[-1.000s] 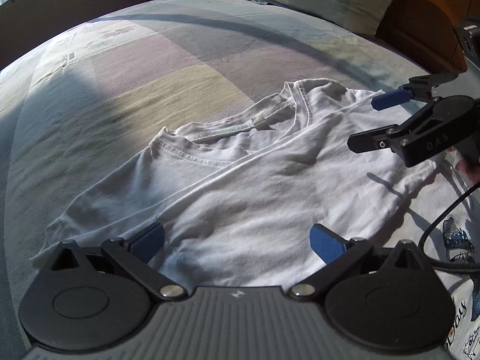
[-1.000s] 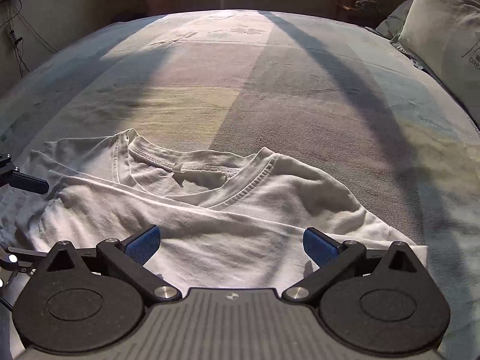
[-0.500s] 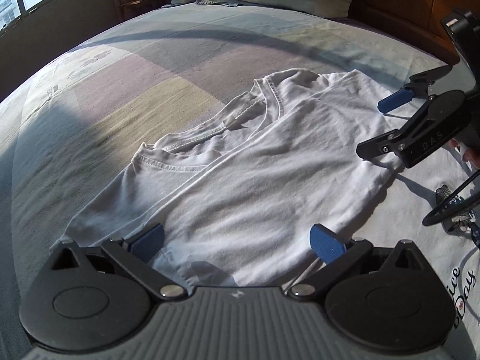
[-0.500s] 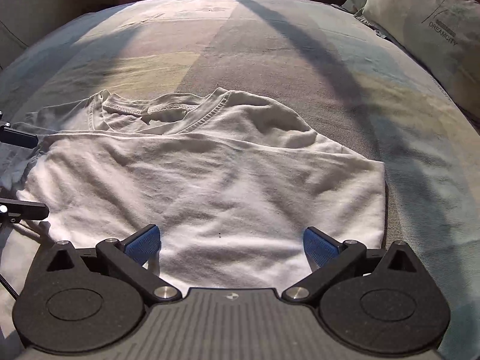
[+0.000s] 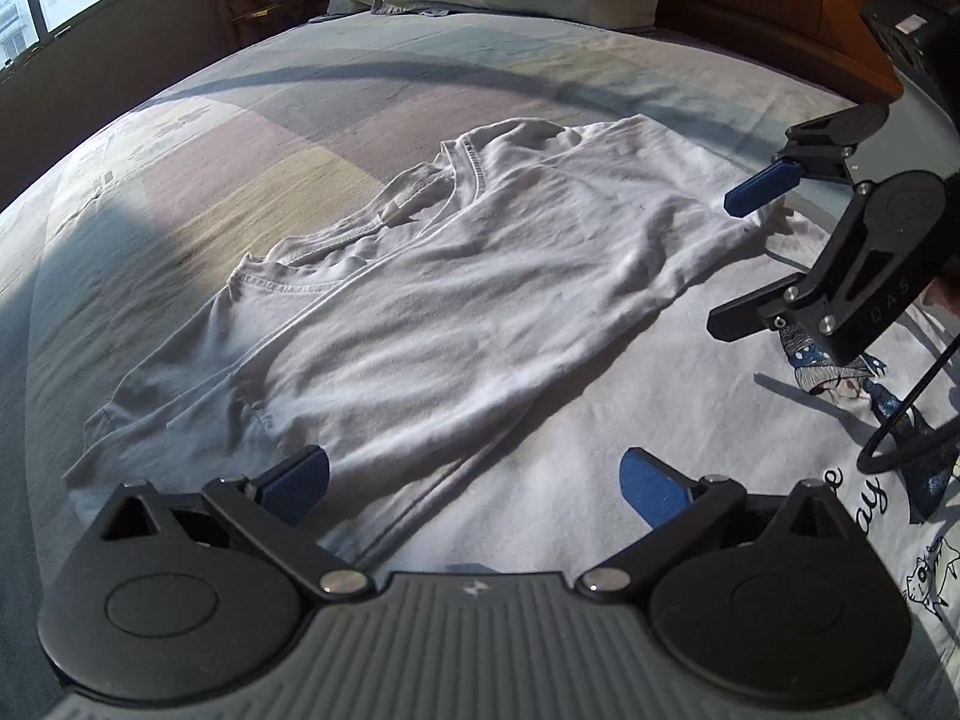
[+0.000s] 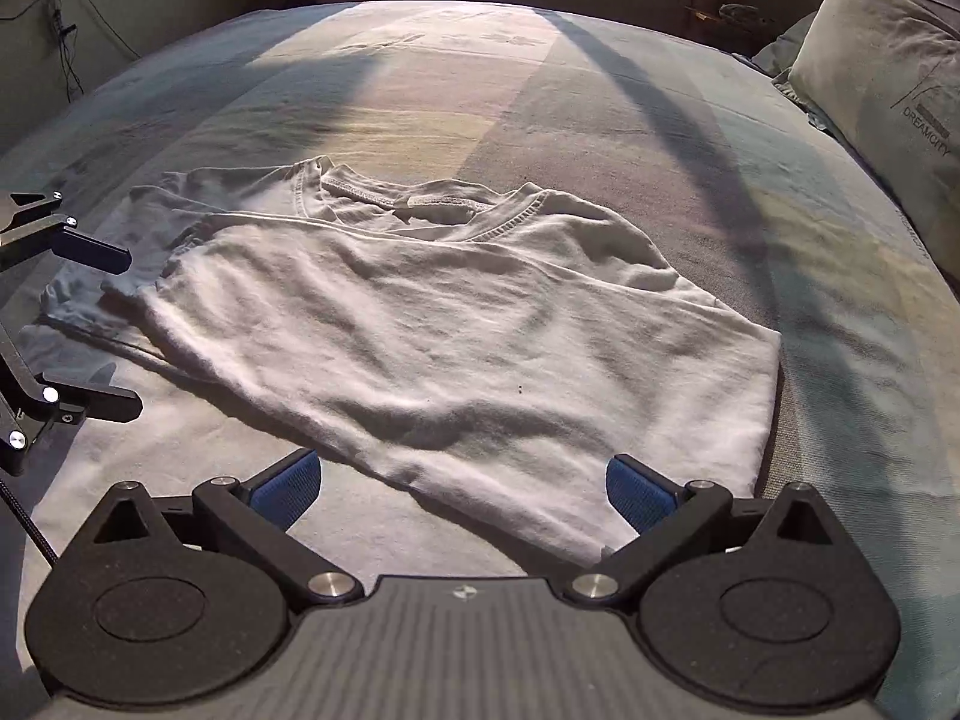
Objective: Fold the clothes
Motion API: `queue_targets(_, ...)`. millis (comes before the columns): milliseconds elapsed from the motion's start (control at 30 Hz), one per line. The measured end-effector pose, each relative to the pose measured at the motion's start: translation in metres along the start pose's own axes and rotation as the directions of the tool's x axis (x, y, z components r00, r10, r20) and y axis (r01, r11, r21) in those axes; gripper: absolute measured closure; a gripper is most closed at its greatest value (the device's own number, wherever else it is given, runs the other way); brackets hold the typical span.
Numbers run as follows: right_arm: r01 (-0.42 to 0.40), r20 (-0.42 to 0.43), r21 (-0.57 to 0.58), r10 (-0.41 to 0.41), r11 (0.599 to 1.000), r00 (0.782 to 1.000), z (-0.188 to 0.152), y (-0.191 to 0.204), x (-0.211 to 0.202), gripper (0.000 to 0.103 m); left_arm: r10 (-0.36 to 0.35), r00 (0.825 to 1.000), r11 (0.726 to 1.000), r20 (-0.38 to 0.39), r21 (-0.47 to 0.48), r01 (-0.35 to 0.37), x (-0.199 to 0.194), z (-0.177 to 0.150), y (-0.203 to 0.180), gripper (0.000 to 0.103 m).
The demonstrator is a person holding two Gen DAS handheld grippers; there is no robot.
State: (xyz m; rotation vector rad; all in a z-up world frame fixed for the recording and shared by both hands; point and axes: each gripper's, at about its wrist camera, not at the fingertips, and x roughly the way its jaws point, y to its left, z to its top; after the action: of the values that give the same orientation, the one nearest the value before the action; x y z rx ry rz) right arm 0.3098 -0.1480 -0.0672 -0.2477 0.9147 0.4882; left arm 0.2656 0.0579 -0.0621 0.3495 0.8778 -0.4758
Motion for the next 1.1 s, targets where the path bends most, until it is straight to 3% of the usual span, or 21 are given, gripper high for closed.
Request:
queue_targets(100, -0.018, -0.048, -0.028, 0.017, 0.999, 0.999, -0.016, 0.014, 0.003, 0.000, -0.054, 0.998, 0.998, -0.029, 0.009, 0.054, 0.003, -0.011, -0.019, 0.001)
queue_targets(200, -0.013, -0.043, -0.013, 0.012, 1.000, 0.999, -0.032, 0.020, 0.004, 0.000, -0.084, 0.995, 0.993, -0.048, -0.092, 0.079, 0.013, -0.028, -0.016, 0.000)
queue_targets(433, 0.003, -0.025, 0.018, -0.003, 1.000, 1.000, -0.035, 0.020, 0.006, 0.000, -0.070, 0.997, 0.991, 0.016, -0.117, 0.071, 0.008, -0.038, -0.015, 0.000)
queue_targets(600, 0.003, -0.004, 0.012, -0.003, 1.000, 1.000, -0.038, 0.020, 0.004, 0.000, -0.067, 0.998, 0.991, -0.020, -0.121, 0.064, 0.008, -0.032, -0.015, 0.000)
queue_targets(767, -0.012, -0.038, -0.002, 0.012, 1.000, 0.999, -0.038, 0.020, -0.006, 0.000, -0.056, 0.996, 0.996, -0.064, -0.075, 0.051, -0.007, -0.033, -0.022, 0.001)
queue_targets(933, -0.135, -0.086, -0.096, 0.127, 0.986, 0.988, -0.065, 0.039, -0.035, 0.000, -0.114, 0.991, 0.993, -0.065, -0.033, 0.112, -0.040, -0.052, -0.041, 0.001)
queue_targets(1033, -0.136, -0.116, -0.195, 0.115, 0.971, 0.987, -0.096, 0.056, -0.047, 0.000, -0.148, 0.977, 0.989, -0.155, -0.025, 0.146, -0.043, -0.075, -0.056, 0.001)
queue_targets(1100, -0.120, -0.117, -0.228, 0.096, 0.966, 0.989, -0.108, 0.060, -0.057, 0.000, -0.133, 0.982, 0.989, -0.134, 0.043, 0.140, -0.054, -0.085, -0.067, 0.001)
